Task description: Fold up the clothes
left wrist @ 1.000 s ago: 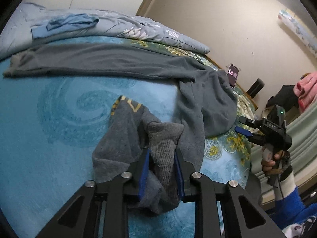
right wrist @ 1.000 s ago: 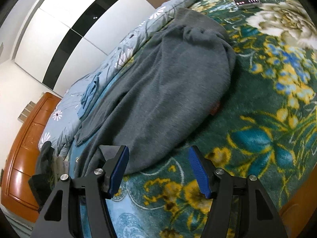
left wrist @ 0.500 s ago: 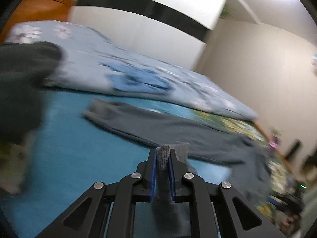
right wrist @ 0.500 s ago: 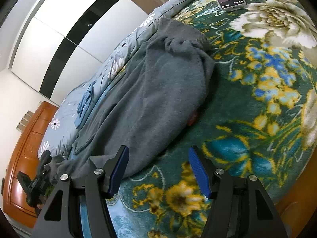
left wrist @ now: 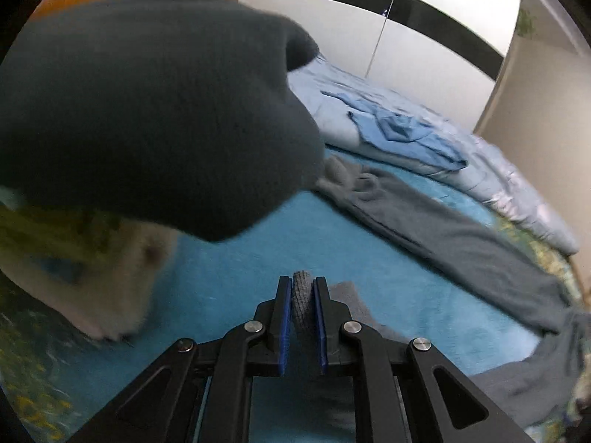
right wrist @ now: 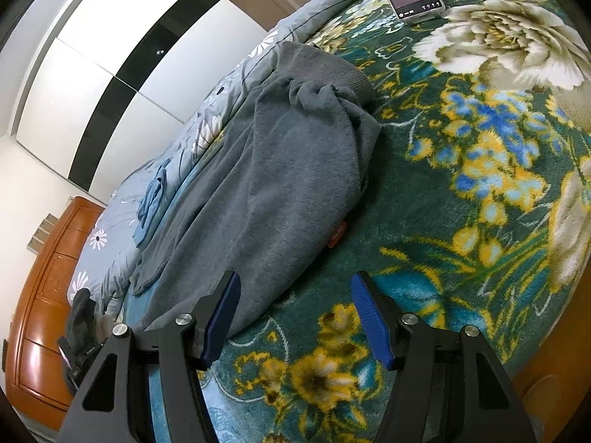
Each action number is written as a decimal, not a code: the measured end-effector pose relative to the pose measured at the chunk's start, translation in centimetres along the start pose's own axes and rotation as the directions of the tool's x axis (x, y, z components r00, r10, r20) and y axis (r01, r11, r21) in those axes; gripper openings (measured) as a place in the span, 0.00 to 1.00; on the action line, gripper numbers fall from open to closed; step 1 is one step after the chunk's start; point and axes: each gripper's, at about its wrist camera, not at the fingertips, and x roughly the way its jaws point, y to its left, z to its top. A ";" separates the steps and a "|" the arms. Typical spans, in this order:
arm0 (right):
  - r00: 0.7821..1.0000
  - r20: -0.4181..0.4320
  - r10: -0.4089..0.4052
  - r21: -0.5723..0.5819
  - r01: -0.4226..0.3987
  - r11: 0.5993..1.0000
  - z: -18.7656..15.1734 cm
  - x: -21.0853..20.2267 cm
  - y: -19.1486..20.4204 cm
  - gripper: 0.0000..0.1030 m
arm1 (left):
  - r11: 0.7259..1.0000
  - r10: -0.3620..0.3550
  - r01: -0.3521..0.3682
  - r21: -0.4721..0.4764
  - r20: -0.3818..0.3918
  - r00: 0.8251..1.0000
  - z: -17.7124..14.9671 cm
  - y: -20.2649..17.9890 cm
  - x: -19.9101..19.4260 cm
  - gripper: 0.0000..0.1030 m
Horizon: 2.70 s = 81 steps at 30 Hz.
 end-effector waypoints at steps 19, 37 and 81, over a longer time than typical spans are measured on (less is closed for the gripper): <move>0.998 -0.052 0.026 -0.368 -0.044 0.929 0.0 2.7 11.5 0.62 | 0.996 0.046 -0.039 0.077 -0.081 0.996 -1.9 -2.3 -1.2 0.59; 0.900 -0.426 -0.089 -0.778 -0.314 0.544 -8.3 17.3 26.0 0.62 | 0.972 -0.157 0.113 -0.204 -0.217 0.963 -5.5 3.1 -0.1 0.58; 0.968 -0.132 -0.215 -0.577 0.101 0.810 3.8 20.8 21.3 0.04 | 0.940 -0.293 0.266 -0.212 -0.111 0.950 0.5 -3.9 5.8 0.62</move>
